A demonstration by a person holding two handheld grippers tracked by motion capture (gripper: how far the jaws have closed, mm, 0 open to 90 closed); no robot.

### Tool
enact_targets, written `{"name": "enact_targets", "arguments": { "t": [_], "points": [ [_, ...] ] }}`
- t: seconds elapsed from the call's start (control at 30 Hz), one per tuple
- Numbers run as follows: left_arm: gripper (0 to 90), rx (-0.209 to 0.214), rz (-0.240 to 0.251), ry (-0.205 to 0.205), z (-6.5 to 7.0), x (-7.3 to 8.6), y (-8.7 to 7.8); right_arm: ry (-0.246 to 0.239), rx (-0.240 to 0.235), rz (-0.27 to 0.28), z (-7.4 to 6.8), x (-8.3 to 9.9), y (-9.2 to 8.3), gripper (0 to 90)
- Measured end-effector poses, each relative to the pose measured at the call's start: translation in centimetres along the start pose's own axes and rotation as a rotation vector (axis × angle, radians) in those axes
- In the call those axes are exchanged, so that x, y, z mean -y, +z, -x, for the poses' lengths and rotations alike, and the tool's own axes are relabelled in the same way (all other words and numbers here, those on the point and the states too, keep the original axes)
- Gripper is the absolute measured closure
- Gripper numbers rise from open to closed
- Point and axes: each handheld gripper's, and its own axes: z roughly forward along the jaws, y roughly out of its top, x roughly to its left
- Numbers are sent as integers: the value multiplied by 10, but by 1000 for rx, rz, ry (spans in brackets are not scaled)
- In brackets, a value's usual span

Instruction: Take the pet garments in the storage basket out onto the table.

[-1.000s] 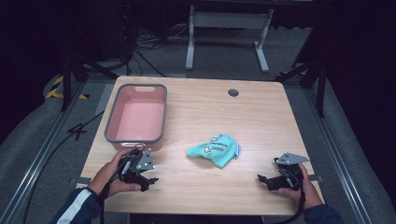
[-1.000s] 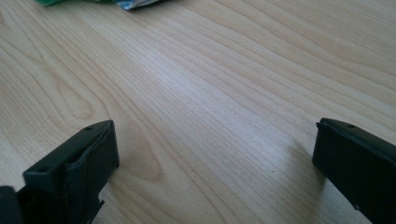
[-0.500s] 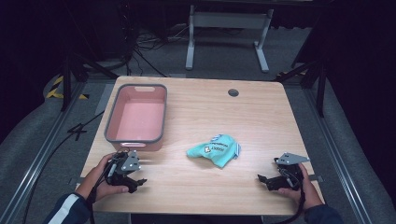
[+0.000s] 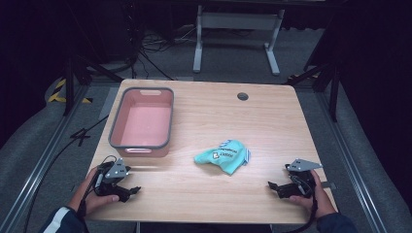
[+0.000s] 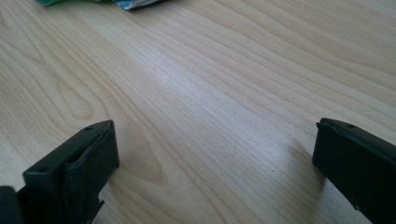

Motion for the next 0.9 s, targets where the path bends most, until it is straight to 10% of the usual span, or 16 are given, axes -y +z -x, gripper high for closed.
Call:
{"name": "enact_targets", "arguments": {
  "t": [0.33, 0.9],
  "points": [
    [170, 16, 99, -103, -11, 24, -3, 0, 0, 0, 0, 0, 0, 6],
    [150, -12, 109, -93, -8, 27, -3, 1, 3, 2, -1, 1, -1, 8]
  ]
}}
